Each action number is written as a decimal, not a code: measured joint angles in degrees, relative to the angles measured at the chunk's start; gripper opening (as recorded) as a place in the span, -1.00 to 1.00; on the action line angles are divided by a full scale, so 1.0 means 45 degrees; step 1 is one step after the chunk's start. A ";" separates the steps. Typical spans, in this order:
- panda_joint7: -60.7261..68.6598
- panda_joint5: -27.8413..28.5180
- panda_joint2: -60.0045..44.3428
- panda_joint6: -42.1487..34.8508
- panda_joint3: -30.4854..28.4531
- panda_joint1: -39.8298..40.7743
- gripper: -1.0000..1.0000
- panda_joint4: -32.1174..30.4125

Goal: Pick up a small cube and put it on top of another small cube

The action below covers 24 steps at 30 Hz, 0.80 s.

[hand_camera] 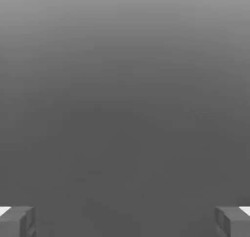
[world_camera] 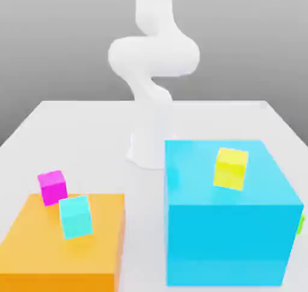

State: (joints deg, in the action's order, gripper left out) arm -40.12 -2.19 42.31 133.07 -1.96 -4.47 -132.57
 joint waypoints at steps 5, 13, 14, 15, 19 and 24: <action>0.2604 -0.1003 -0.1630 0.0577 -0.0795 -0.1968 0.00 -0.0356; 0.6698 -0.2636 -0.4214 0.1392 -0.1462 -0.4535 0.00 -0.0883; 0.7198 -0.2826 -0.4538 0.1492 -0.1492 -0.4811 0.00 -0.0948; 0.7699 -0.3016 -0.4861 0.1592 -0.1493 -0.5060 0.00 -0.1013; 0.9619 -0.3663 -0.6136 0.2008 -0.1385 -0.5961 0.00 -0.1278; 1.1768 -0.4115 -0.7656 0.2600 -0.0998 -0.6838 0.00 -0.1630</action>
State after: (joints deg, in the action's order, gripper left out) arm 12.83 -20.70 7.86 144.77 -6.45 -35.24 -139.90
